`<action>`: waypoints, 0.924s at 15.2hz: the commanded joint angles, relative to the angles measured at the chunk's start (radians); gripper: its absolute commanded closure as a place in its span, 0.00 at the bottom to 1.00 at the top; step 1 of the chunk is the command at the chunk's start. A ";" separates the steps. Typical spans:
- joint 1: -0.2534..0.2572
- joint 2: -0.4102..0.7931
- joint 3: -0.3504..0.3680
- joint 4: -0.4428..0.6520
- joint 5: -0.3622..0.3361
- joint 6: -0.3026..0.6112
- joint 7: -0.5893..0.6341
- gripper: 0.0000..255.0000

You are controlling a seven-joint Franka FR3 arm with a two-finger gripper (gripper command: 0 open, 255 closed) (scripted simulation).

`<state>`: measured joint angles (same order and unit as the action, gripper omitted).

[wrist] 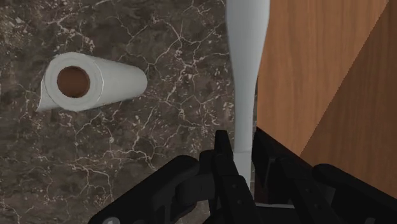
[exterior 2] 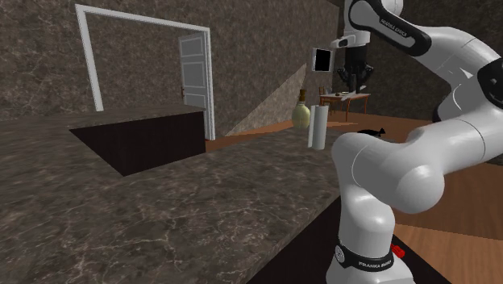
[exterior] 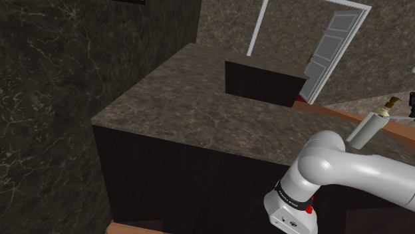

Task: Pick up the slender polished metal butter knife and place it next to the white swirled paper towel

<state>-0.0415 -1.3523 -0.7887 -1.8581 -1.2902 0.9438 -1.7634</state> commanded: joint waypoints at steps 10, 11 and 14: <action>0.157 0.095 -0.180 0.433 -0.218 0.091 -0.331 1.00; 0.182 0.107 -0.199 0.487 -0.236 0.102 -0.363 1.00; 0.268 0.143 -0.258 0.662 -0.287 0.132 -0.463 1.00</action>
<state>0.1930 -1.2223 -1.0237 -1.2623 -1.5573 1.0633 -2.1884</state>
